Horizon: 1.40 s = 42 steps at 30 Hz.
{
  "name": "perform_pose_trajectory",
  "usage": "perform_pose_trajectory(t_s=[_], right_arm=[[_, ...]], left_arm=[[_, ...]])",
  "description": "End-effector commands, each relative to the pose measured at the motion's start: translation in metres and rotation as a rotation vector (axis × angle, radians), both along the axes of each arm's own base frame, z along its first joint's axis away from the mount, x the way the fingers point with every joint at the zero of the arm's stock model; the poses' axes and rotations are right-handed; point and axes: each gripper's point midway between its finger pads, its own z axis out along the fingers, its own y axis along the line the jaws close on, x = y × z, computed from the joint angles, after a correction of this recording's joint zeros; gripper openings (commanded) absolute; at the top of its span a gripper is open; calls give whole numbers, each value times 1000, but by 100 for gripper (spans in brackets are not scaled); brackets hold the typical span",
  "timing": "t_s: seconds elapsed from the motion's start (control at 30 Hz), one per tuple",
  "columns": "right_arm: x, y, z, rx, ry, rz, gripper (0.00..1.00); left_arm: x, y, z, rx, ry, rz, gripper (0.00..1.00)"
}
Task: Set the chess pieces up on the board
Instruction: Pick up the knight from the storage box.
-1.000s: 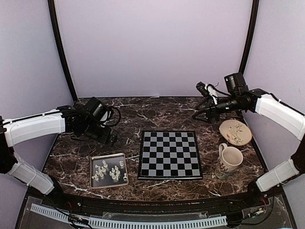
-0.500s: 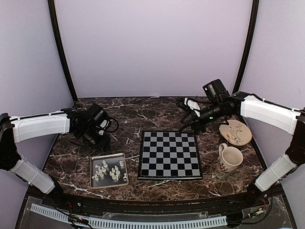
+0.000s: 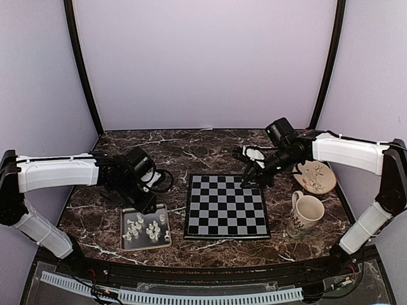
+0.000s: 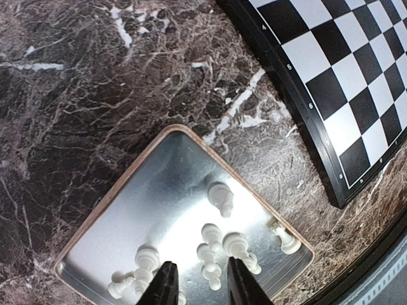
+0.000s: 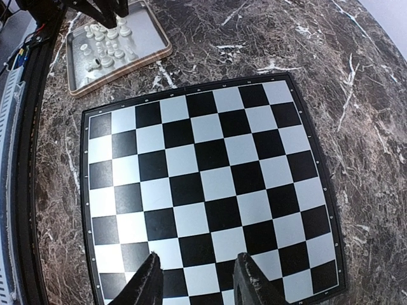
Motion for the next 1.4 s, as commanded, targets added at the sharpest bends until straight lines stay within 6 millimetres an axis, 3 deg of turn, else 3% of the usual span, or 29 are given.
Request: perform_pose_trajectory(t_s=[0.0, 0.2, 0.67, 0.8, 1.07, 1.37], right_arm=[[7, -3, 9, -7, -89, -25, 39], [11, -18, -7, -50, -139, -48, 38], [21, -31, -3, -41, -158, -88, 37], [22, -32, -3, -40, -157, -93, 37], [21, -32, -4, -38, -153, -89, 37], [22, -32, -6, -42, -145, -89, 36]], left_arm=[[-8, -11, -14, -3, 27, -114, 30], [-3, -19, -22, 17, 28, -156, 30], [2, -45, -36, 12, 60, -233, 22], [0, -40, -42, 37, 77, -226, 17], [-6, -26, -47, 82, 90, -202, 19], [-7, -18, -49, 127, 106, -179, 3]])
